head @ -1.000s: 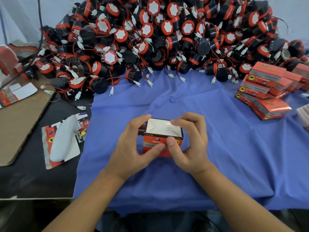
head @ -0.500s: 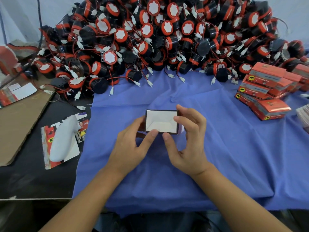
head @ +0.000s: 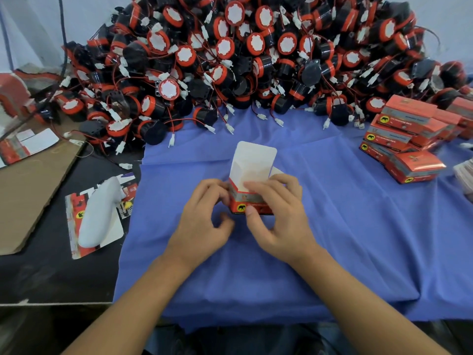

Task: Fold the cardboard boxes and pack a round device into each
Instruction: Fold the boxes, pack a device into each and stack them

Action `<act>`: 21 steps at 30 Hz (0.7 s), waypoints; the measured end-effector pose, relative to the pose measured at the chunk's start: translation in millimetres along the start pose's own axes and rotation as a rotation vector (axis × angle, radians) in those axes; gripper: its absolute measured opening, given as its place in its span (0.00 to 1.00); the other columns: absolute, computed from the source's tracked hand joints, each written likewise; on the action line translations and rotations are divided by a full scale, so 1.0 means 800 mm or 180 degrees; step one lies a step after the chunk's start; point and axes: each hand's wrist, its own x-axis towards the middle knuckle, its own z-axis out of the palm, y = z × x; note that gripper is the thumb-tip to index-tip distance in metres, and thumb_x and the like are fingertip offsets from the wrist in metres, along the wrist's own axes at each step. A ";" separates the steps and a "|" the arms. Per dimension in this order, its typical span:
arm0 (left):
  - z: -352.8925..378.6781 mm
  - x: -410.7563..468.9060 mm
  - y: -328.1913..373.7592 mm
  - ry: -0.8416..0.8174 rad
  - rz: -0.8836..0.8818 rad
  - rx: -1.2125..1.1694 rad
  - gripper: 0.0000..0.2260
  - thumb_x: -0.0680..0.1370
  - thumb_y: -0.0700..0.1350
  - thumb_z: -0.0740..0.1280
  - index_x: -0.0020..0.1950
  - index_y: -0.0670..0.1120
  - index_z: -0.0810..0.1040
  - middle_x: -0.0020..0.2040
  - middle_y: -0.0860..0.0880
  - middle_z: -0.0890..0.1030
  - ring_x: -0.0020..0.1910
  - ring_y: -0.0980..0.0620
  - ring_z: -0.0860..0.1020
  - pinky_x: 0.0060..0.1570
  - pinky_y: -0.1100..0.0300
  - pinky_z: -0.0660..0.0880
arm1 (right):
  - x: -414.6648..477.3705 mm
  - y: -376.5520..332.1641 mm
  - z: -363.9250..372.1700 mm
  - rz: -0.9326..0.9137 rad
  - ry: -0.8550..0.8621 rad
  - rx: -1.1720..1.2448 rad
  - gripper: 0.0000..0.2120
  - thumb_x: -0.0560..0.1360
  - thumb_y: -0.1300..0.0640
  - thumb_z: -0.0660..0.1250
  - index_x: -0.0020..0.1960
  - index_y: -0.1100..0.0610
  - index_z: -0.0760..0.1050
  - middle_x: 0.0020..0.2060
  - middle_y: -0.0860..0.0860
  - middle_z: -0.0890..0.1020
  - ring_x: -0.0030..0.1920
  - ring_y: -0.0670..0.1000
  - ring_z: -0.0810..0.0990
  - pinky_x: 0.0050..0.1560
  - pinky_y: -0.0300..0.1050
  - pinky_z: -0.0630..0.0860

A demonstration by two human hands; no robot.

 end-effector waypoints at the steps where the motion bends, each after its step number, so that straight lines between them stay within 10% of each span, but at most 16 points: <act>1: 0.000 0.000 0.002 -0.0090 0.0017 -0.0096 0.16 0.68 0.30 0.70 0.48 0.46 0.73 0.55 0.50 0.75 0.61 0.60 0.75 0.60 0.66 0.72 | 0.000 -0.001 0.001 -0.0072 -0.0056 -0.0186 0.12 0.75 0.53 0.67 0.54 0.57 0.83 0.47 0.45 0.83 0.56 0.53 0.74 0.56 0.52 0.70; 6: 0.004 -0.001 0.009 -0.0120 -0.0215 -0.0797 0.21 0.72 0.42 0.76 0.58 0.55 0.68 0.61 0.48 0.74 0.61 0.46 0.78 0.64 0.58 0.76 | 0.001 -0.003 0.008 0.0055 -0.0352 -0.0844 0.13 0.79 0.48 0.63 0.38 0.50 0.77 0.34 0.42 0.76 0.43 0.48 0.74 0.49 0.53 0.64; 16: 0.004 0.002 0.008 -0.0216 -0.0666 -0.1116 0.21 0.73 0.43 0.75 0.59 0.46 0.67 0.60 0.61 0.78 0.61 0.51 0.82 0.59 0.64 0.78 | 0.002 -0.003 0.018 0.0225 -0.0591 -0.1294 0.17 0.82 0.42 0.58 0.39 0.48 0.75 0.31 0.42 0.76 0.36 0.46 0.73 0.57 0.49 0.61; 21: 0.003 0.002 0.005 -0.0284 -0.0780 -0.1211 0.22 0.74 0.44 0.75 0.60 0.57 0.67 0.62 0.62 0.77 0.65 0.54 0.80 0.61 0.63 0.77 | 0.004 -0.005 0.016 0.0164 -0.0521 -0.1137 0.13 0.81 0.44 0.60 0.42 0.47 0.76 0.32 0.40 0.75 0.40 0.46 0.74 0.61 0.49 0.61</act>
